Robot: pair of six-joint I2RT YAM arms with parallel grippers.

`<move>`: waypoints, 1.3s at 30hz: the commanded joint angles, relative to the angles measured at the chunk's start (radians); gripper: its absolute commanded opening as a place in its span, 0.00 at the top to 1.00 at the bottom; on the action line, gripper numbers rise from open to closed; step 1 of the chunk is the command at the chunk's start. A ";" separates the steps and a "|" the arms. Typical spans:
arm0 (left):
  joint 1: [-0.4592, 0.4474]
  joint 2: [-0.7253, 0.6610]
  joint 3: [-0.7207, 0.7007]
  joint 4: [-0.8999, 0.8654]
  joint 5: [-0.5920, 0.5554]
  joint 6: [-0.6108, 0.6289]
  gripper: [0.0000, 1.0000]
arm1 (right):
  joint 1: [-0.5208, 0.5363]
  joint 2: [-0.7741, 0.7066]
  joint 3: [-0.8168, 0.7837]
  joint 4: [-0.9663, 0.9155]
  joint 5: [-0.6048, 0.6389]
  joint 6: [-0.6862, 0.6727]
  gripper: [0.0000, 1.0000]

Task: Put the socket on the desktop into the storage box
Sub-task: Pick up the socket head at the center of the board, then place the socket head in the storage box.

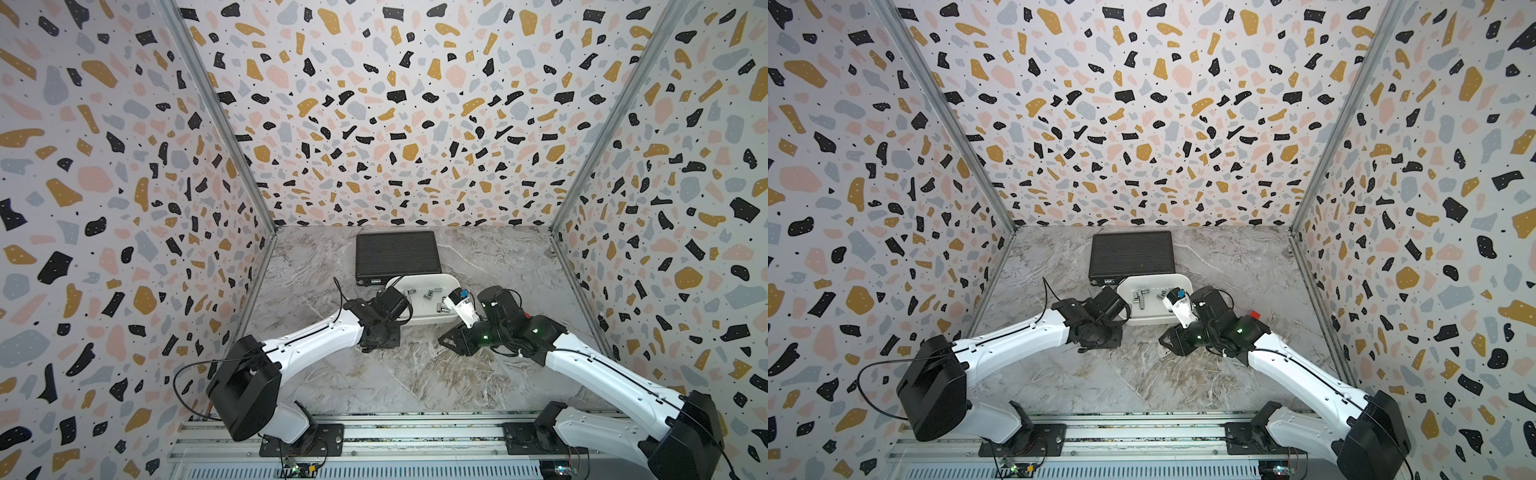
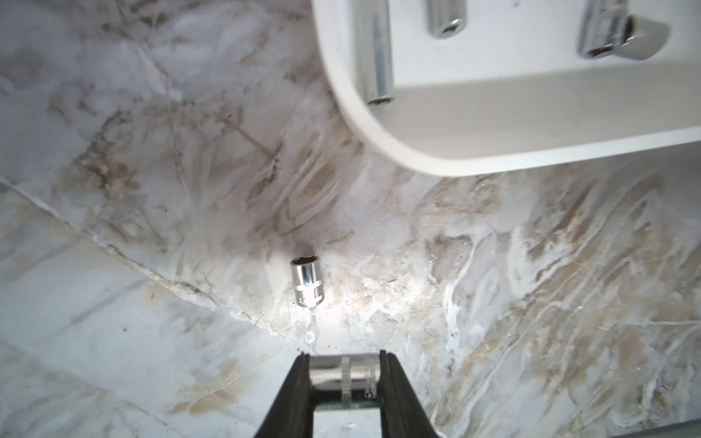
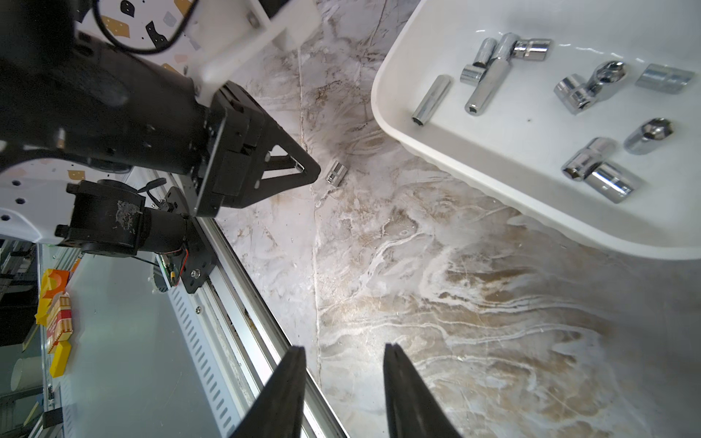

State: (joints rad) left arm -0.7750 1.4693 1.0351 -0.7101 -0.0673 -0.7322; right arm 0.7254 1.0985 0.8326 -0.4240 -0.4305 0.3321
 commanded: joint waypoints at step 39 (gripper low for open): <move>0.167 0.533 0.612 -0.074 -0.021 0.257 0.82 | 0.002 0.025 0.007 0.035 0.032 0.046 0.61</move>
State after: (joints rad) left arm -0.6167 1.9827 1.6032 -0.7715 -0.0540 -0.5037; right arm 0.7250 1.1217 0.8322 -0.4030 -0.3954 0.3744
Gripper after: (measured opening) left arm 0.275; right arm 0.388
